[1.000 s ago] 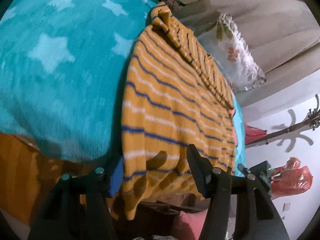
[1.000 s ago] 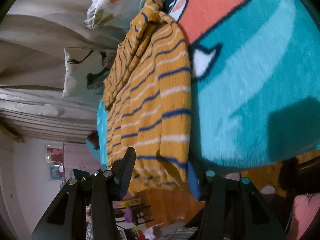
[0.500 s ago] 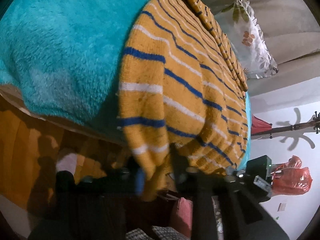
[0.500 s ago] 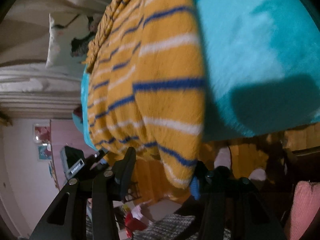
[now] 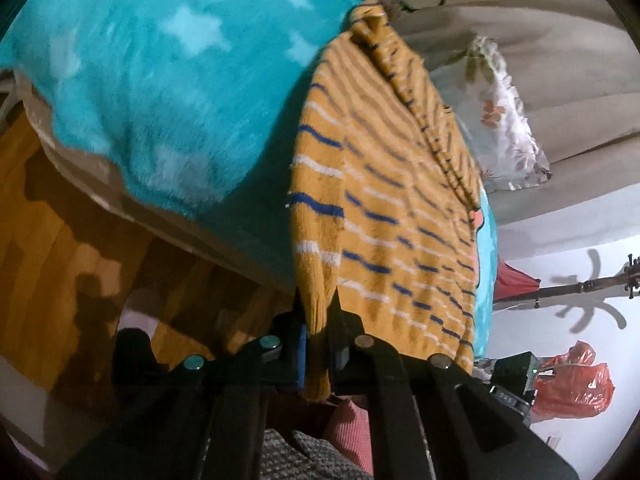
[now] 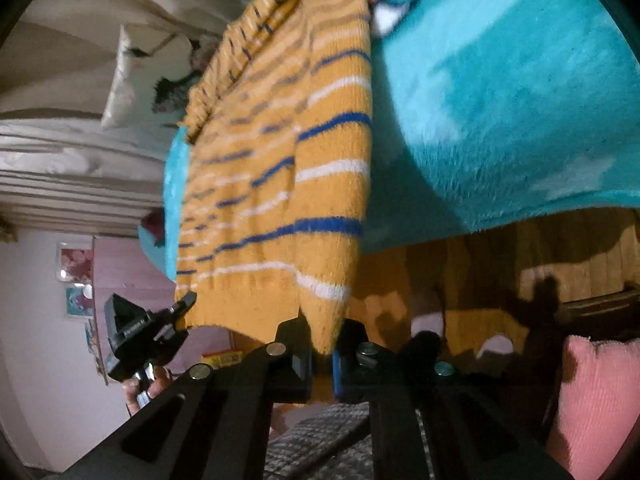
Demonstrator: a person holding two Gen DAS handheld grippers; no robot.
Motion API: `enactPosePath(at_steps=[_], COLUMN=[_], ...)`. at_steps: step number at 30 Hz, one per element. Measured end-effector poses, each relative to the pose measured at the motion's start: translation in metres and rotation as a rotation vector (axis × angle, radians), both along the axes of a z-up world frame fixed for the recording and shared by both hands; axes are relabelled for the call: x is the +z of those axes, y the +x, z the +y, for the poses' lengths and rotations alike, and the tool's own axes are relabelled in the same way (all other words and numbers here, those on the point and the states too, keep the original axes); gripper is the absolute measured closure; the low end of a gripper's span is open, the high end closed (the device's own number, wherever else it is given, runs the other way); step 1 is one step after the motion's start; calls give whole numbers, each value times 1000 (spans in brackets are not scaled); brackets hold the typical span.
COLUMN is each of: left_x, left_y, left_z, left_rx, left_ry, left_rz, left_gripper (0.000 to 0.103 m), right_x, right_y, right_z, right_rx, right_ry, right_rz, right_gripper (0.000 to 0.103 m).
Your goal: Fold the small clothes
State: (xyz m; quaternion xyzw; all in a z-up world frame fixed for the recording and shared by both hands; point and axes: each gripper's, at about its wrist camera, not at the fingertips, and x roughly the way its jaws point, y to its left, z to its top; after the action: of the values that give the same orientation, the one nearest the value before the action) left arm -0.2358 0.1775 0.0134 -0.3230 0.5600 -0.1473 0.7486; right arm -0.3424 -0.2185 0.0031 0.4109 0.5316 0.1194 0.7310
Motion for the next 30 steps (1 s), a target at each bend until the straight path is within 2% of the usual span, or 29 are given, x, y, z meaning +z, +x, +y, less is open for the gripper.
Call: enactPosePath(at_steps=[7, 10, 15, 18, 20, 24, 27, 30], left_x=[56, 76, 105, 110, 108, 88, 66, 46], left_y=[37, 70, 157, 219, 260, 334, 373, 399], left_z=[-24, -23, -42, -56, -66, -89, -105, -113], left_rx=[-42, -53, -91, -109, -118, -155, -203, -236], left_ry=[57, 69, 78, 73, 81, 142, 188, 185], left_rz=[-132, -176, -256, -263, -258, -217, -183, -147], left_gripper=[96, 96, 96, 96, 96, 96, 96, 95], right_x=[56, 82, 130, 158, 166, 154, 125, 95], right_y=[30, 52, 114, 166, 204, 273, 317, 348], right_z=[3, -3, -18, -23, -27, -35, -46, -58], right_rx=[35, 27, -4, -31, -51, -110, -169, -222], right_ry=[-17, -31, -83, -132, -160, -212, -238, -249], right_rz=[-153, -209, -293, -328, -326, -269, -189, -107], right_gripper=[96, 96, 96, 96, 96, 96, 96, 96])
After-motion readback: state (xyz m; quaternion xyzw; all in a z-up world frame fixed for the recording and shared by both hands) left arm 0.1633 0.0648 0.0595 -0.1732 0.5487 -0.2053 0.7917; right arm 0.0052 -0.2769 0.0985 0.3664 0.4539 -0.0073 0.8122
